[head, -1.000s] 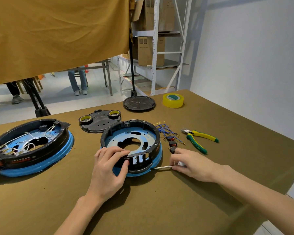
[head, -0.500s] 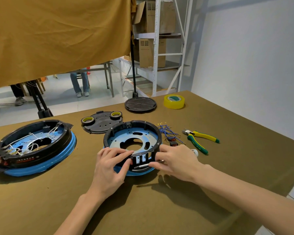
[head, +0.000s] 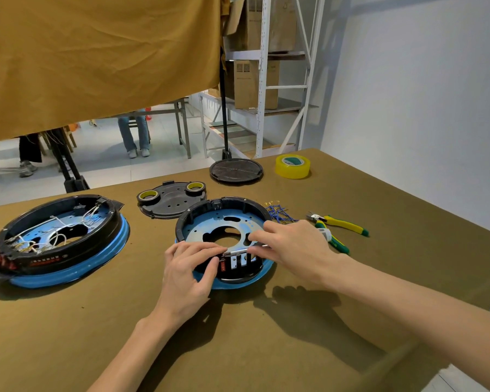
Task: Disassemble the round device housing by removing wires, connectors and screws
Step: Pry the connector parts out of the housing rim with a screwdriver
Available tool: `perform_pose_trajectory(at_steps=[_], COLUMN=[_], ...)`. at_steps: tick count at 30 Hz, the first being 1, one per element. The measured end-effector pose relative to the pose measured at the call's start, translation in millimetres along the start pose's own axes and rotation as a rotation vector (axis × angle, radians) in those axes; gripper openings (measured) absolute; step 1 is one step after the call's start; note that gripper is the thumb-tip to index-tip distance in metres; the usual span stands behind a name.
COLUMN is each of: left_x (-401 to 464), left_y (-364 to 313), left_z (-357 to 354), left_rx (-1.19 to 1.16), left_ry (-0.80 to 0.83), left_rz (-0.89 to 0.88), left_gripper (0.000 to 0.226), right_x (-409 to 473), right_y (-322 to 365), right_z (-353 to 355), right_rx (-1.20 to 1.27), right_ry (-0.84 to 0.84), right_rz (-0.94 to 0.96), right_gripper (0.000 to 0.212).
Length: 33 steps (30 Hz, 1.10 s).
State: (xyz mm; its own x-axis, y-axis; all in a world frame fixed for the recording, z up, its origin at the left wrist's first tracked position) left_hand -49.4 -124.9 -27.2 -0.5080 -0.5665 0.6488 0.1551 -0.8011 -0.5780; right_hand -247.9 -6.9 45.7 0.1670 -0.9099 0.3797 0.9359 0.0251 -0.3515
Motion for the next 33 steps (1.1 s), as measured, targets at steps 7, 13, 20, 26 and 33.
perform_pose_trajectory(at_steps=[7,13,20,26,33], left_x=[-0.3,-1.5,-4.9,-5.3,-5.9], left_y=[-2.3,-3.4,0.3,1.9,2.2], left_z=[-0.1,-1.0,-1.3,-2.2,-2.5], left_rx=[-0.047,-0.062,-0.056,-0.050,-0.054], left_ry=[-0.006,0.005,0.028,0.022,0.025], left_rz=[0.038,0.042,0.039,0.040,0.037], left_gripper=[0.025,0.025,0.031,0.030,0.033], right_x=[4.4,12.1,19.0,22.8,29.0], right_y=[-5.4,-7.8,-12.6,-8.2,-8.6], right_z=[5.2,15.1,22.1,21.6,26.2], right_rx=[-0.099,-0.092,-0.152,-0.186,-0.187], right_ry=[0.104,0.124,0.175,0.195,0.218], right_rz=[0.097,0.168,0.247,0.248,0.255], right_gripper=[0.067,0.059,0.054,0.053,0.048])
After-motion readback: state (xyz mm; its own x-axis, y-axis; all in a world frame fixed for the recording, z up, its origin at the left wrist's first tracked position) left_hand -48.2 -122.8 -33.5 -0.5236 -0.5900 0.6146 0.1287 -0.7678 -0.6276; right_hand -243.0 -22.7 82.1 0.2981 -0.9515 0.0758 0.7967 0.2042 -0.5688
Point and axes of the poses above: each hand's wrist, its own x-axis towards the middle knuckle, its own z-axis out of the back of the hand, y = z × x, the point moved 2 cm from there along x, towards the middle knuckle, and after that the axes turned 7 degrees about -x, right-handed, at the moved point
